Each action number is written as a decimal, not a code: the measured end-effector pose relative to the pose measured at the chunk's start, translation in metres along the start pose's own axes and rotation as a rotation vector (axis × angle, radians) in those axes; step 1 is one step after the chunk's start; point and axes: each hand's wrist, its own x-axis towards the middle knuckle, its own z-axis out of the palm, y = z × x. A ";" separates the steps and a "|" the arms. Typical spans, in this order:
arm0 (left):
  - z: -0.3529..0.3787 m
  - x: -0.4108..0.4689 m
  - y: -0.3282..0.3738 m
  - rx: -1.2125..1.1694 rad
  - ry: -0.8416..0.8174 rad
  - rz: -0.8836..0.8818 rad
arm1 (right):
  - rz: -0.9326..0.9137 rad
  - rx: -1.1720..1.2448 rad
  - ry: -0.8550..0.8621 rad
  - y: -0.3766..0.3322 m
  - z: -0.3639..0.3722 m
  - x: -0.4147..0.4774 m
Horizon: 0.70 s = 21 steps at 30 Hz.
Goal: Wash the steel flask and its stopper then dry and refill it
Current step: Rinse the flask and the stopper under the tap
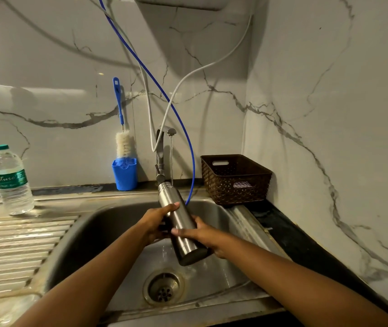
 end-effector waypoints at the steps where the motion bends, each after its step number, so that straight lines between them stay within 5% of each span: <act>1: -0.001 0.000 0.001 -0.027 -0.004 0.006 | 0.064 0.076 -0.053 -0.001 -0.003 -0.001; 4: -0.001 0.001 0.001 -0.067 -0.027 0.019 | 0.111 0.196 -0.172 0.001 -0.010 0.000; 11: -0.001 0.004 0.002 -0.048 0.044 0.000 | -0.025 -0.159 0.099 0.000 0.005 0.001; 17: -0.001 0.002 0.002 -0.127 -0.006 0.029 | 0.110 0.114 -0.097 0.002 -0.003 0.001; 21: 0.001 0.005 0.002 -0.053 -0.006 0.045 | 0.005 0.018 0.049 0.001 0.002 0.004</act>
